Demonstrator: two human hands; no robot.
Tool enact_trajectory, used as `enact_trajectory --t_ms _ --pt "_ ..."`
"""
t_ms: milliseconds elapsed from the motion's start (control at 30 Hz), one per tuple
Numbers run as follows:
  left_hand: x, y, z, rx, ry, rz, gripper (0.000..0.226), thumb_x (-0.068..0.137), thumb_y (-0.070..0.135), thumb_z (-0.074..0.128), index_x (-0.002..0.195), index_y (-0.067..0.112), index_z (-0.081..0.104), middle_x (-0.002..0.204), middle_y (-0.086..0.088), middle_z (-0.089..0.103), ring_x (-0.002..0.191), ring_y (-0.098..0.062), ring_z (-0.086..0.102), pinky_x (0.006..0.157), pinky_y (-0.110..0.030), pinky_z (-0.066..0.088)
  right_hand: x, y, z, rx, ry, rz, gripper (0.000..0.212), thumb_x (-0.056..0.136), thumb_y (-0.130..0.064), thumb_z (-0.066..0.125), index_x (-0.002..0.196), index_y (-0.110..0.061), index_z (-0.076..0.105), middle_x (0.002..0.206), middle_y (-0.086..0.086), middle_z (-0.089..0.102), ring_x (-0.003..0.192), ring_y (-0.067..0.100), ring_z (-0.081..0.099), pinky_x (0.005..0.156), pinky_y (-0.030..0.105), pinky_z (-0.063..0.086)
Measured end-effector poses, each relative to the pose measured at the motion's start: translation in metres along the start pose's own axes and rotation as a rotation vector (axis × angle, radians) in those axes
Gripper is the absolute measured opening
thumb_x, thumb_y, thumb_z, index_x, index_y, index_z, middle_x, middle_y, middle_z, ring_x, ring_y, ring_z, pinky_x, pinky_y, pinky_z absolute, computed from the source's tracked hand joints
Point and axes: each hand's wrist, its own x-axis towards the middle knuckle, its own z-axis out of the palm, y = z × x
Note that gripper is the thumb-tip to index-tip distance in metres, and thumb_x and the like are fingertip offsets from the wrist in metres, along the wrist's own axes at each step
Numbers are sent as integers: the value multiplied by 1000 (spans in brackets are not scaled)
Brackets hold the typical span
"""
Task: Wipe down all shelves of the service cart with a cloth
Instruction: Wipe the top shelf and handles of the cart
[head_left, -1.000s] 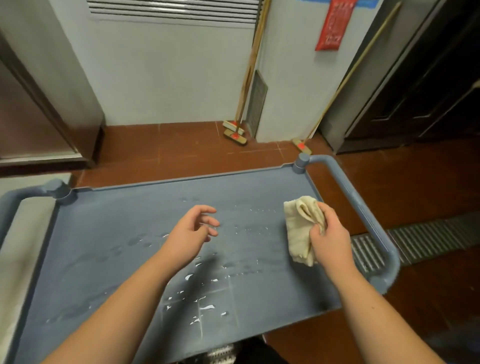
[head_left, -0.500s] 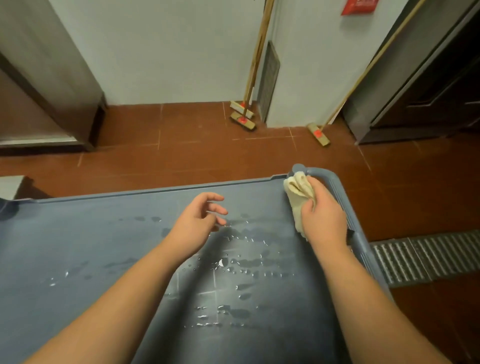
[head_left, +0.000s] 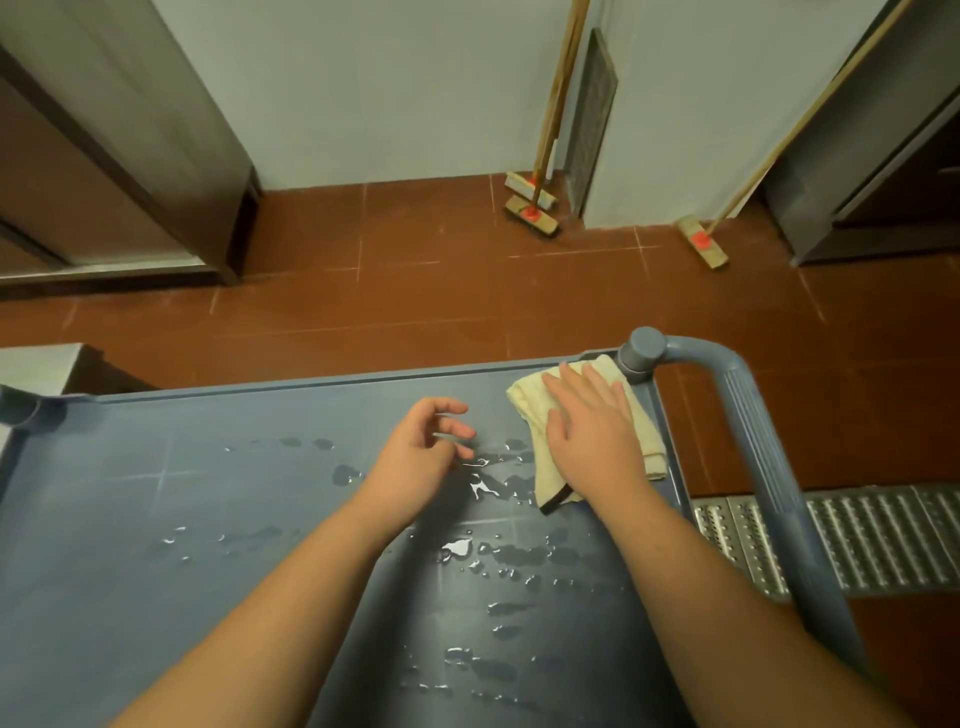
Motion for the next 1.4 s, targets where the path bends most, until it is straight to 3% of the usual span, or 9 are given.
enact_trajectory --t_ms 100,333,467,867,1067,1400 --pt "-2 -6 -8 -1 17 -5 45 85 -15 31 108 16 54 93 -7 61 70 -15 63 64 -15 48 5 7 8 -217 -140 0 59 101 -47 24 158 -34 19 168 -2 12 155 23 3 124 53 -2" --pt "-10 -13 -29 -12 54 10 44 86 -16 32 110 13 55 93 -7 61 69 -13 63 69 -21 49 12 -4 23 -309 -172 66 67 99 -61 8 160 -33 3 169 2 -2 155 29 -7 121 59 -4" --pt "-17 -23 -49 1 72 4 45 85 -15 33 107 17 55 91 -4 63 71 -15 64 76 -31 49 15 -19 30 -318 -165 79 68 99 -58 6 160 -29 1 169 2 -4 155 29 -8 122 58 -4" --pt "-13 -63 -152 -88 73 -4 46 85 -16 32 105 19 55 93 -8 63 73 -16 64 71 -28 48 23 -86 66 -336 -148 314 67 102 -54 10 161 -25 -3 169 4 -8 155 30 -8 123 57 -3" --pt "-14 -80 -202 -115 36 5 47 84 -17 31 106 17 55 90 -5 63 71 -13 63 69 -29 49 24 -155 98 -336 -143 318 66 103 -52 12 161 -24 -4 169 5 -7 155 31 -8 123 56 -6" --pt "-29 -106 -295 -185 115 -40 48 85 -18 31 101 20 56 87 -5 62 66 -9 62 65 -27 49 28 -250 139 -316 -136 339 66 103 -52 12 160 -23 -3 169 6 -7 154 31 -9 122 57 -6"
